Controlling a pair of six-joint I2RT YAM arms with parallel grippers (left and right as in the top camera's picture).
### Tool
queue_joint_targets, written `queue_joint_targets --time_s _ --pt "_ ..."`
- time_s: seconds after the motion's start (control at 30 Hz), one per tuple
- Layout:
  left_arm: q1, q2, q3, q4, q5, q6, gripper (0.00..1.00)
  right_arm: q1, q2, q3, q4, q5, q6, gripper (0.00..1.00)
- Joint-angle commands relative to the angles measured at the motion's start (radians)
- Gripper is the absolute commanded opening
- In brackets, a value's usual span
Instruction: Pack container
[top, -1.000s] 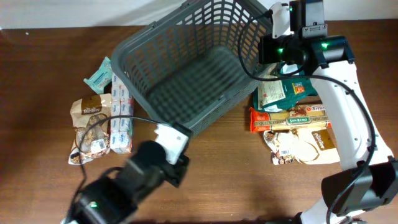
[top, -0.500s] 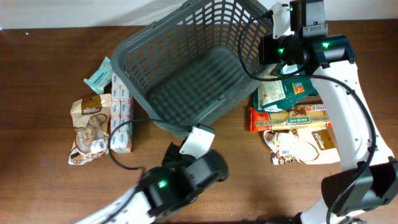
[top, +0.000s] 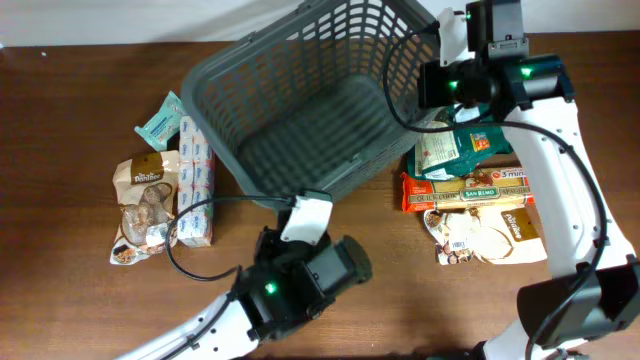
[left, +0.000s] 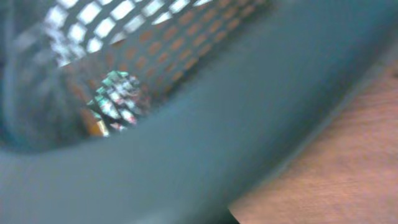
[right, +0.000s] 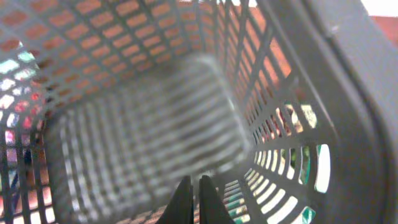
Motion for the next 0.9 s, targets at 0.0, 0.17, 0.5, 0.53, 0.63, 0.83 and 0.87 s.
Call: queue_joint_targets --time_s 0.0,0.17,0.5,0.53,0.63,0.83,0.87 --pt "0.073 -0.010 0.007 0.012 -0.061 -0.021 0.02 0.001 -0.021 -0.002 -0.053 0.062 -0.008 0.04" --pt "0.174 -0.010 0.007 0.053 -0.061 -0.009 0.02 0.002 -0.033 -0.002 -0.093 0.064 -0.007 0.03" --pt "0.360 0.011 0.007 0.246 -0.008 0.120 0.02 0.089 -0.037 -0.002 -0.164 0.065 -0.007 0.04" --pt "0.370 0.013 0.007 0.259 -0.006 0.123 0.02 0.099 -0.037 -0.002 -0.172 0.065 -0.007 0.03" --pt "0.397 0.013 0.007 0.299 -0.007 0.153 0.02 0.121 -0.037 -0.002 -0.195 0.065 -0.006 0.04" --pt "0.432 0.013 0.007 0.332 0.018 0.183 0.02 0.152 -0.037 -0.002 -0.219 0.088 0.001 0.03" --pt "0.437 0.013 0.007 0.332 0.027 0.183 0.02 0.152 -0.038 0.001 -0.220 0.088 0.001 0.04"
